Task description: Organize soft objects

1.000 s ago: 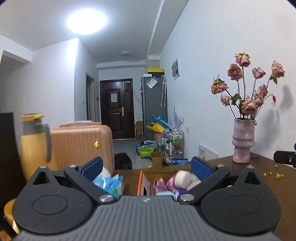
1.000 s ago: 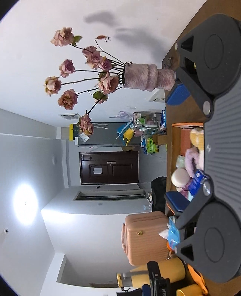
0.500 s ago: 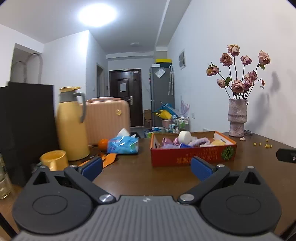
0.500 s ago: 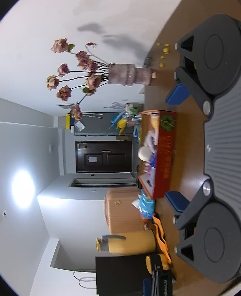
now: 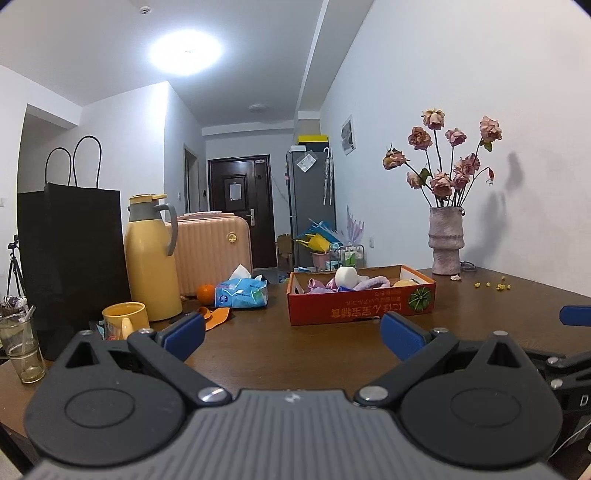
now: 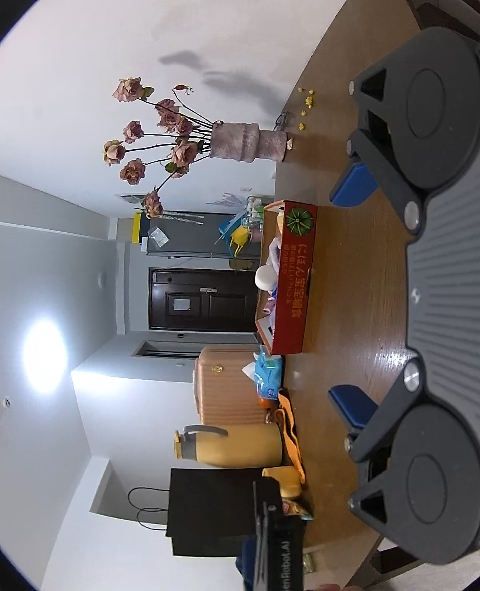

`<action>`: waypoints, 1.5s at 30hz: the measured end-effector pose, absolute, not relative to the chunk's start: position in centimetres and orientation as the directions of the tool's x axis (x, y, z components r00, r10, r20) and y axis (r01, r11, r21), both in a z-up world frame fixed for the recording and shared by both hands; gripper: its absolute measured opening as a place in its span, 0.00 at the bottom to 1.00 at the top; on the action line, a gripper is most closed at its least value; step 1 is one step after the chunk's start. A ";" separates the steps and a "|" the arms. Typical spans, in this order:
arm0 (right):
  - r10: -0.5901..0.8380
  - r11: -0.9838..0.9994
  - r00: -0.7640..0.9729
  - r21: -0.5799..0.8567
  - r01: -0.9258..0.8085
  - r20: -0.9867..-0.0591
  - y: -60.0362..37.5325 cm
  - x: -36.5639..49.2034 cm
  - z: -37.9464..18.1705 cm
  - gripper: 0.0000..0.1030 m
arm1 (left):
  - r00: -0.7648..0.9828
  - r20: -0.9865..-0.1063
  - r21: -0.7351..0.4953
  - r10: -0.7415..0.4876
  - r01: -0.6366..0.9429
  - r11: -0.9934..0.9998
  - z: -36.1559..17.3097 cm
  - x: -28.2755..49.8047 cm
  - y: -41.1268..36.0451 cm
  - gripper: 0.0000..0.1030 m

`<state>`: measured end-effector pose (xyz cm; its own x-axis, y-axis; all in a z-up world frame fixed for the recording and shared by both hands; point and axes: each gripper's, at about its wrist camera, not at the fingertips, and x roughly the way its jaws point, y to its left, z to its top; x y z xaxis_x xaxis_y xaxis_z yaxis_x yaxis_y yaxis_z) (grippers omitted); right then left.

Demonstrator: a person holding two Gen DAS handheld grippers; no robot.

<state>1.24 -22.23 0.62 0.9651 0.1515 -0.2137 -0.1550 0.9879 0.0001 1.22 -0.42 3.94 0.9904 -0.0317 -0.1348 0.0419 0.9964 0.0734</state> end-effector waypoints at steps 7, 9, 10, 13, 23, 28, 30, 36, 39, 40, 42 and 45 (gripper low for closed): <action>0.145 0.989 0.966 0.025 -0.143 -0.213 -22.7 1.4 0.9 1.00 | 0.990 -0.138 0.070 -0.019 0.029 0.997 3.9 1.4 -0.2 1.00; 0.152 0.988 0.966 0.035 -0.148 -0.211 -22.9 1.4 0.9 1.00 | 0.991 -0.135 0.073 -0.019 0.029 0.997 3.9 1.4 -0.1 1.00; 0.156 0.988 0.965 0.037 -0.151 -0.212 -22.8 1.4 0.9 1.00 | 0.991 -0.135 0.074 -0.018 0.028 0.997 3.9 1.4 -0.1 1.00; 0.155 0.988 0.966 0.029 -0.152 -0.209 -22.7 1.5 0.9 1.00 | 0.991 -0.133 0.073 -0.022 0.032 0.997 3.9 1.3 -0.1 1.00; 0.159 0.987 0.965 0.027 -0.156 -0.208 -22.7 1.6 0.9 1.00 | 0.991 -0.130 0.076 -0.020 0.030 0.997 3.9 1.2 0.0 1.00; 0.156 0.988 0.966 0.028 -0.154 -0.204 -22.7 1.5 0.9 1.00 | 0.991 -0.130 0.076 -0.021 0.031 0.997 3.9 1.3 0.0 1.00; 0.156 0.988 0.967 0.031 -0.153 -0.204 -22.8 1.6 1.0 1.00 | 0.991 -0.130 0.076 -0.022 0.032 0.997 3.9 1.3 0.0 1.00; 0.163 0.987 0.964 0.036 -0.159 -0.210 -22.8 1.7 0.9 1.00 | 0.991 -0.130 0.078 -0.019 0.029 0.997 3.9 1.3 0.0 1.00; 0.161 0.987 0.965 0.037 -0.157 -0.206 -22.8 1.6 0.9 1.00 | 0.991 -0.130 0.076 -0.016 0.026 0.997 4.0 1.3 0.1 1.00; 0.159 0.987 0.966 0.037 -0.155 -0.203 -22.8 1.6 0.9 1.00 | 0.991 -0.129 0.076 -0.016 0.026 0.997 4.0 1.2 0.1 1.00; 0.161 0.987 0.966 0.035 -0.158 -0.203 -22.8 1.6 0.8 1.00 | 0.991 -0.130 0.076 -0.017 0.027 0.997 4.0 1.2 0.1 1.00; 0.164 0.986 0.965 0.036 -0.160 -0.205 -22.8 1.6 0.8 1.00 | 0.991 -0.132 0.078 -0.019 0.029 0.997 3.9 1.2 0.1 1.00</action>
<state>1.56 -22.79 0.79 0.9649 0.1641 -0.2050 -0.1600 0.9864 0.0364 1.22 0.11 3.93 0.9911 -0.0188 -0.1317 0.0293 0.9965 0.0781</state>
